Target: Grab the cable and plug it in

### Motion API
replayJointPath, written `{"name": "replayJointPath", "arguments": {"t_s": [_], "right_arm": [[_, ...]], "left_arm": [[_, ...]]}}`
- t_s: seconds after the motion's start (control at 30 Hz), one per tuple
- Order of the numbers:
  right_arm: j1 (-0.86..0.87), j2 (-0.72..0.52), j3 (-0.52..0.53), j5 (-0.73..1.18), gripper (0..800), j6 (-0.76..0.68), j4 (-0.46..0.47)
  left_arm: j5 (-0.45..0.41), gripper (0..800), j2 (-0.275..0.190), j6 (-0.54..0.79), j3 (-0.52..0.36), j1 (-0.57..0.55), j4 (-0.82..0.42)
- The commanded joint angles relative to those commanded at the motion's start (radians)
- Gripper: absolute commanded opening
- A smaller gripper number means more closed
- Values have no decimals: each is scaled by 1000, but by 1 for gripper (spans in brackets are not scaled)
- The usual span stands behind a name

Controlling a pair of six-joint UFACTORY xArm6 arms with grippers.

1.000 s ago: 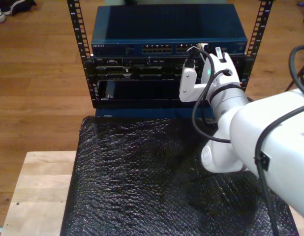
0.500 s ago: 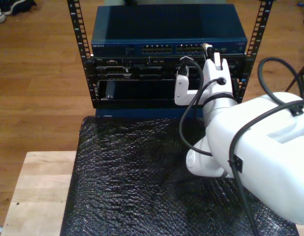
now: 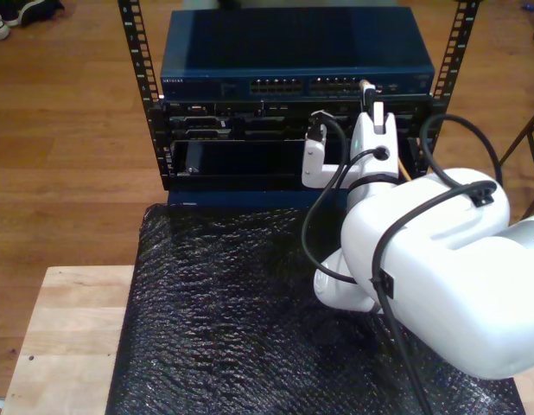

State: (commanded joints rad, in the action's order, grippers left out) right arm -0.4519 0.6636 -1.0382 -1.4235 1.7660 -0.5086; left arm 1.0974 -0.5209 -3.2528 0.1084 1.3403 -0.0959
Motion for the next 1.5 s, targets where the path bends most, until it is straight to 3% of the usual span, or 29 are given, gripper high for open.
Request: {"name": "replayJointPath", "arguments": {"t_s": [0.87,1.5], "right_arm": [[32,68,-61,5,0,-103,14],[78,66,-64,15,0,-115,140]], "left_arm": [[0,800,-2,0,0,0,0],[0,800,-2,0,0,0,0]]}}
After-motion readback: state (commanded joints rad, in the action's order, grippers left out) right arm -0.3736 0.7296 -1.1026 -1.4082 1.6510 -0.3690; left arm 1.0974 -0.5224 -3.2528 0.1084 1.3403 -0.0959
